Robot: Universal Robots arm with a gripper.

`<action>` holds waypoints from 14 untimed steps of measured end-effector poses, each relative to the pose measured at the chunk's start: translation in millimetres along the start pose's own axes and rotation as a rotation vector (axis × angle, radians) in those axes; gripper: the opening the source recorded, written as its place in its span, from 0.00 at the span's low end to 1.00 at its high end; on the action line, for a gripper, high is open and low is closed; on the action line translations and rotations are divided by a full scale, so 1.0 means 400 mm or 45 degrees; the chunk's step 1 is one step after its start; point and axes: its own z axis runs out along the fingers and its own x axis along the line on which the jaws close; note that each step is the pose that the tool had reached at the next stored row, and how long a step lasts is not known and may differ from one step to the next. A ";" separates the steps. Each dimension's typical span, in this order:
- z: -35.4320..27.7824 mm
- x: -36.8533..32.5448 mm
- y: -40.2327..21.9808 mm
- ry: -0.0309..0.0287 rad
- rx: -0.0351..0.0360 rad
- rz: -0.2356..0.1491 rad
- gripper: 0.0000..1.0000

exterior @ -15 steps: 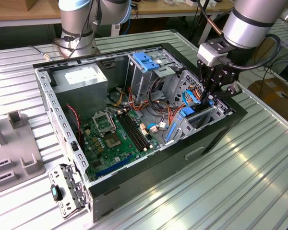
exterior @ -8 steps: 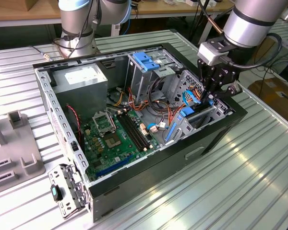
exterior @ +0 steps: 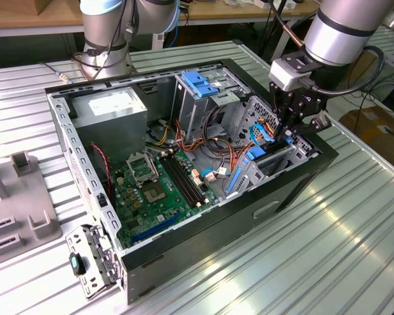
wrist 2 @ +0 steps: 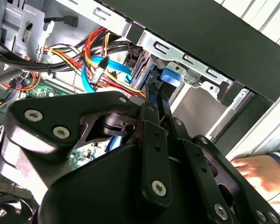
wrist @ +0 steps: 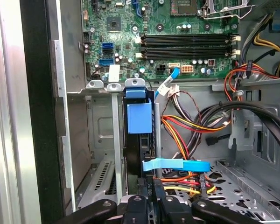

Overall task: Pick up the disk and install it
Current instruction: 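Insert the second disk wire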

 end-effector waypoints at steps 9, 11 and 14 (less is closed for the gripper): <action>0.004 0.000 0.001 0.0002 0.0000 0.000 0.17; 0.006 0.000 0.001 0.0004 0.0000 0.000 0.17; 0.006 0.000 0.001 -0.0002 0.0000 0.000 0.17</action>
